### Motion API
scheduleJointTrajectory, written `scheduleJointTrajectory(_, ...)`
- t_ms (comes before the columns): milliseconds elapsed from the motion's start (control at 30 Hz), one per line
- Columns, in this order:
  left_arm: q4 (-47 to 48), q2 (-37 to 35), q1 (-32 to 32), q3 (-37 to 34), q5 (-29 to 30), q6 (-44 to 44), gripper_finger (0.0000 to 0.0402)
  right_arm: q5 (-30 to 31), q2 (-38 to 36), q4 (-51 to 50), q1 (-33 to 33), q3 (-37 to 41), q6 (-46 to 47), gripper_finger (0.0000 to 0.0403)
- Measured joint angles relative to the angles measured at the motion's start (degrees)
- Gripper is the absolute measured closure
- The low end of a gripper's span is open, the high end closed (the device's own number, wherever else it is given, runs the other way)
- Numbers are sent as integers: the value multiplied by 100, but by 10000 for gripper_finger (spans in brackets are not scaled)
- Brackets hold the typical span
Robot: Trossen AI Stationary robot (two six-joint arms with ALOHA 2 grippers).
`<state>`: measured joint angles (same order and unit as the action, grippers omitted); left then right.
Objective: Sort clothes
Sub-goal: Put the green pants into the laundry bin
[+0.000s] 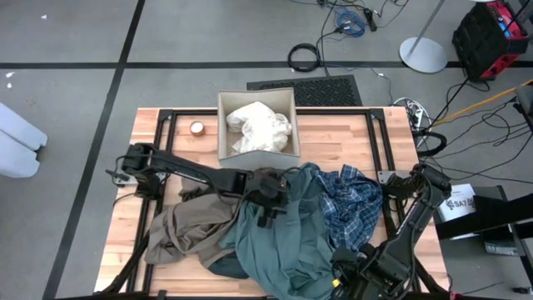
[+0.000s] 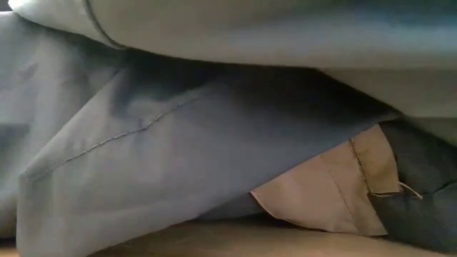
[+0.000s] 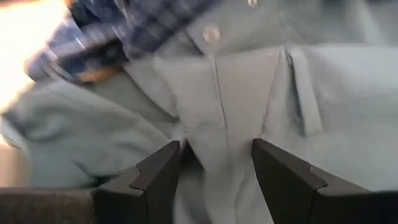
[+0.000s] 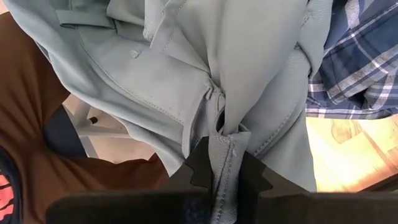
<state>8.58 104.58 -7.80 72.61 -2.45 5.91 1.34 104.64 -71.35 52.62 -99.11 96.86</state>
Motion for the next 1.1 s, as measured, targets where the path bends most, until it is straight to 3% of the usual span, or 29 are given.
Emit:
scheduleJointTrajectory(167,-51,215,85,-2,-522,-265,191,-10,0,13,0,-1,-2,385)
scheduleJointTrajectory(567,-393,395,108,-2,-526,-262,198,-17,0,11,-17,-1,-42,385)
scheduleJointTrajectory(700,-402,369,104,-2,-484,-397,250,-6,0,11,-17,-1,-32,385)
scheduleJointTrajectory(867,-382,355,106,-2,-649,-373,376,92,-2,-24,-17,-2,-146,385)
scheduleJointTrajectory(1100,-269,-38,54,72,-962,-406,394,1243,-163,-166,71,0,-674,392)
